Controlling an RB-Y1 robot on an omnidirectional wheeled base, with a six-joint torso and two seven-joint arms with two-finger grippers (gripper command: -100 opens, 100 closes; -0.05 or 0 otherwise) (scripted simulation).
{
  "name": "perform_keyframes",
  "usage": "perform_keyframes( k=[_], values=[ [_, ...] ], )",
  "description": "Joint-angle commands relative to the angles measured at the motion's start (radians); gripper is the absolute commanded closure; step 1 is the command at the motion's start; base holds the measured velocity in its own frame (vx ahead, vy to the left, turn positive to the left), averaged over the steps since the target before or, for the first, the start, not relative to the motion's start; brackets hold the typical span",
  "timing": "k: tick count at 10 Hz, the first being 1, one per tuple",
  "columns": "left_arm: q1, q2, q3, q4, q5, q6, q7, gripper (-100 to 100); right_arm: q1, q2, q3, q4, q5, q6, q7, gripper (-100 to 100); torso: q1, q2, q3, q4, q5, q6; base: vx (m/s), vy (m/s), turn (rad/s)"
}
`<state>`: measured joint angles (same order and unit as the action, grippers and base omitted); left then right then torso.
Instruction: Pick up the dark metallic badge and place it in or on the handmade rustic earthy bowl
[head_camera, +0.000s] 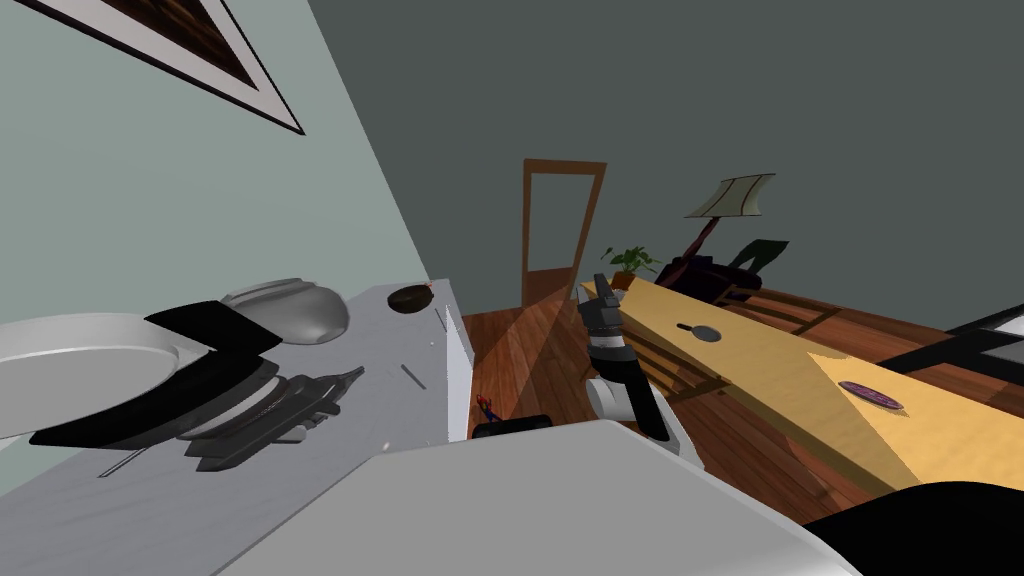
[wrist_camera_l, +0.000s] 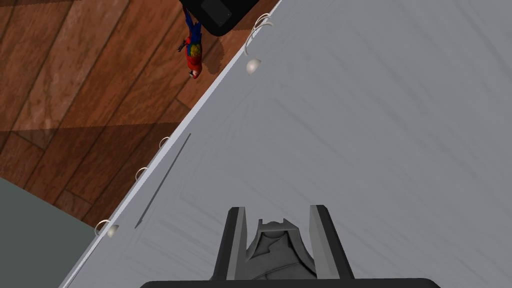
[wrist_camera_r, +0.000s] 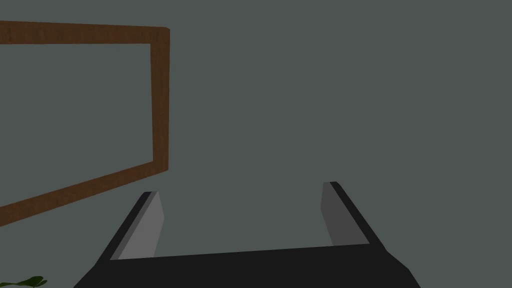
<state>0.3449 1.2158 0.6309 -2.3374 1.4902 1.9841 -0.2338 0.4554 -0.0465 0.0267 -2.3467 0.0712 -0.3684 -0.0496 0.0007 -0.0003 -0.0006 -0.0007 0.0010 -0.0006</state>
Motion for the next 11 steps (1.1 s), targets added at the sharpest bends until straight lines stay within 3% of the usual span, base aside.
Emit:
perform_keyframes(
  k=[1,2,3,6,11],
  values=[
    [0.0,0.0,0.0,0.0,0.0,0.0,0.0,100,0.0,0.0,0.0,0.0,0.0,0.0,0.0,0,0.0,0.0,0.0,0.0,0.0,0.0,0.011,0.0,0.007],
    [-0.001,0.001,0.003,-0.001,0.003,0.003,0.002,0,0.0,0.0,0.0,0.0,0.0,0.0,0.0,0,0.0,0.0,0.0,0.0,0.0,0.0,0.0,0.0,0.0],
    [-0.001,0.006,0.004,0.002,0.01,-0.046,0.008,100,0.0,0.0,0.0,0.0,0.0,0.0,0.0,0,0.0,0.001,0.0,0.0,0.0,0.0,-0.023,-0.01,0.038],
    [-0.004,0.018,0.006,0.009,0.028,-0.112,0.023,100,0.0,0.0,0.0,0.0,0.0,0.0,0.0,0,-0.002,0.004,0.003,0.001,0.0,0.0,-0.041,-0.026,0.03],
    [-0.023,0.064,0.018,0.046,0.094,-0.221,0.087,100,0.0,0.0,0.0,0.0,0.0,0.0,0.0,0,-0.004,0.004,0.003,0.002,0.0,0.0,-0.029,-0.05,0.054]
  ],
)
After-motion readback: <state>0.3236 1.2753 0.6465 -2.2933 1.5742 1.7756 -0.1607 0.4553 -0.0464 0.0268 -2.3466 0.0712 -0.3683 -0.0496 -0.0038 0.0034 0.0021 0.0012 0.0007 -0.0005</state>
